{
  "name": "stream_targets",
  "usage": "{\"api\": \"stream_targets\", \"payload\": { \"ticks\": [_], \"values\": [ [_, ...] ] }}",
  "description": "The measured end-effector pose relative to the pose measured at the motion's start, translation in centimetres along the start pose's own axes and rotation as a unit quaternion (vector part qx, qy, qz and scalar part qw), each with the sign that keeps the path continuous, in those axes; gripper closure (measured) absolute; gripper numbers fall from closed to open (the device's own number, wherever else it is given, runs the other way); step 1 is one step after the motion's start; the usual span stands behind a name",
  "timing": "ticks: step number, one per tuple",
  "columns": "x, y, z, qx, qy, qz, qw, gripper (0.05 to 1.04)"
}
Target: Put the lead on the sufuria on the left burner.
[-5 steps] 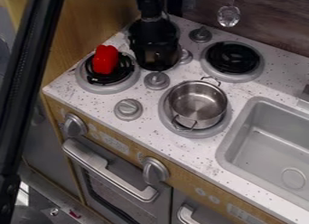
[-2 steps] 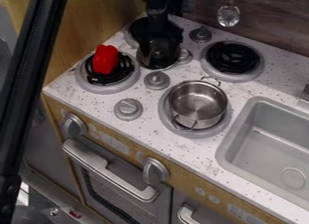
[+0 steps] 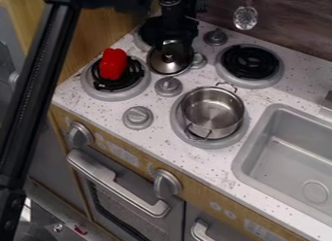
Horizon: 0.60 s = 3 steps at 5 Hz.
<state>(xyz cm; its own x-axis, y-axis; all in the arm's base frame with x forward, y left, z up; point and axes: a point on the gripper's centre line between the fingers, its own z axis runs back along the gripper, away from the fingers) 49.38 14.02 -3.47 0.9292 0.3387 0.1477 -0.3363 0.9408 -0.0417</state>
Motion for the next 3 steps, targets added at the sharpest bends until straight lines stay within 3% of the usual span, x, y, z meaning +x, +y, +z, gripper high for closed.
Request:
{"api": "stream_targets", "payload": {
  "ticks": [3],
  "values": [
    [-2.0,0.8,-0.8,0.014,0.018,0.006,0.9997,0.213]
  ]
}}
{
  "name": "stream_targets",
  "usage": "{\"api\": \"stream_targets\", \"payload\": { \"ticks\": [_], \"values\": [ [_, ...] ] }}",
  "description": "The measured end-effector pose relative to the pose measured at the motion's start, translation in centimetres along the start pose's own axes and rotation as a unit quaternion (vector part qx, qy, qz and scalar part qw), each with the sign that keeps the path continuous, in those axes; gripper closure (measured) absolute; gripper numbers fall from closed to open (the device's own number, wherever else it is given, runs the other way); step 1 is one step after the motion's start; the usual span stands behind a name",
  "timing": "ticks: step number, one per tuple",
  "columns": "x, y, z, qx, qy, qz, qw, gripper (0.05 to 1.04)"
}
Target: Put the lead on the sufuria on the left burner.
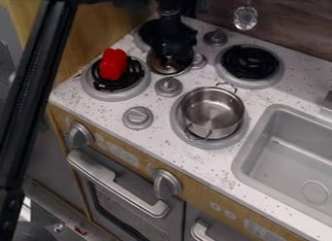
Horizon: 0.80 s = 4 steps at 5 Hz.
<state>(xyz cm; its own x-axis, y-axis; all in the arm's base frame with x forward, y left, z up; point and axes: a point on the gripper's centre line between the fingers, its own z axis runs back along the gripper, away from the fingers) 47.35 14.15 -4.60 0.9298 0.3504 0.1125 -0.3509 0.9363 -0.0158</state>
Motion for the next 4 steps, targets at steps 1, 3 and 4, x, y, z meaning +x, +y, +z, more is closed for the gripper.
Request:
{"api": "stream_targets", "payload": {
  "ticks": [1,3,4],
  "values": [
    [-0.4,0.1,-0.1,-0.002,0.0,0.006,1.0,0.494],
    [0.7,-0.4,0.0,-0.013,-0.017,0.03,0.9993,0.922],
    [1.7,-0.5,0.2,-0.016,-0.027,0.033,0.999,1.025]
  ]
}}
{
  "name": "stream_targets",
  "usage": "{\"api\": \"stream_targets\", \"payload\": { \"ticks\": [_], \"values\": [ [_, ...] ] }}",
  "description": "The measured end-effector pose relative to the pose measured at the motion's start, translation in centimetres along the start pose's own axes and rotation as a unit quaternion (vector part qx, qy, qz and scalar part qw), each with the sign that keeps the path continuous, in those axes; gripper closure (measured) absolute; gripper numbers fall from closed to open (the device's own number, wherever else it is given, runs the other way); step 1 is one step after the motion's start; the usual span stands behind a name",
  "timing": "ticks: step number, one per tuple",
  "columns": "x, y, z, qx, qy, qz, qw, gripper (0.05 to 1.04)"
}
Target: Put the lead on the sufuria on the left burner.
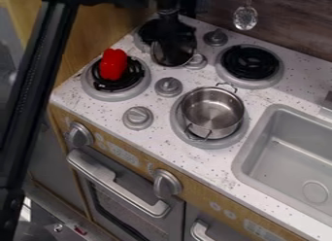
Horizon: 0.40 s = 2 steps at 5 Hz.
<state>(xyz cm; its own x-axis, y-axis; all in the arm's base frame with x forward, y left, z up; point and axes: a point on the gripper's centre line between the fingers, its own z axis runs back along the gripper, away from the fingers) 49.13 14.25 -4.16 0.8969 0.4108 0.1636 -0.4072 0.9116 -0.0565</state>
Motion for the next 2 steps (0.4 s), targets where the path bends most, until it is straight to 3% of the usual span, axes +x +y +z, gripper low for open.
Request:
{"api": "stream_targets", "payload": {
  "ticks": [2],
  "values": [
    [-0.68,0.49,-0.2,0.015,0.0,0.012,0.9998,1.027]
  ]
}}
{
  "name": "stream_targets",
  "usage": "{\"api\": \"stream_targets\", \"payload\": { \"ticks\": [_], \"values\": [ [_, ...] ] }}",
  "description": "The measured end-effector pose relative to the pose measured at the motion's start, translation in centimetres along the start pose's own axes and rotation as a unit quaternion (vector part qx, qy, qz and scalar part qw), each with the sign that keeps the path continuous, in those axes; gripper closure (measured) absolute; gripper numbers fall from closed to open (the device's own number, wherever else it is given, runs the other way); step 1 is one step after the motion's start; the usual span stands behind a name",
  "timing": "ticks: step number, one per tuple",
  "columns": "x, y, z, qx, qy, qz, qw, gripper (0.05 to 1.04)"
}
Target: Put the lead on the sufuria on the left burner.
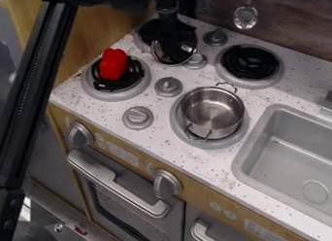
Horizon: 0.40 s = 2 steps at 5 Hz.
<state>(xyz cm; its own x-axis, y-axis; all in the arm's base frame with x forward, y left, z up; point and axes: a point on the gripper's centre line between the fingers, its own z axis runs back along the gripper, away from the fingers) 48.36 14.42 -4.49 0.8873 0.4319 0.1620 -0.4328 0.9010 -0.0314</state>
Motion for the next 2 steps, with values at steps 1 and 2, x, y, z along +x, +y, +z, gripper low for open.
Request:
{"api": "stream_targets", "payload": {
  "ticks": [1,2],
  "values": [
    [-0.6,0.1,0.7,0.004,-0.003,0.003,1.0,1.027],
    [-1.0,0.0,2.7,0.004,-0.02,0.006,0.9998,1.007]
  ]
}}
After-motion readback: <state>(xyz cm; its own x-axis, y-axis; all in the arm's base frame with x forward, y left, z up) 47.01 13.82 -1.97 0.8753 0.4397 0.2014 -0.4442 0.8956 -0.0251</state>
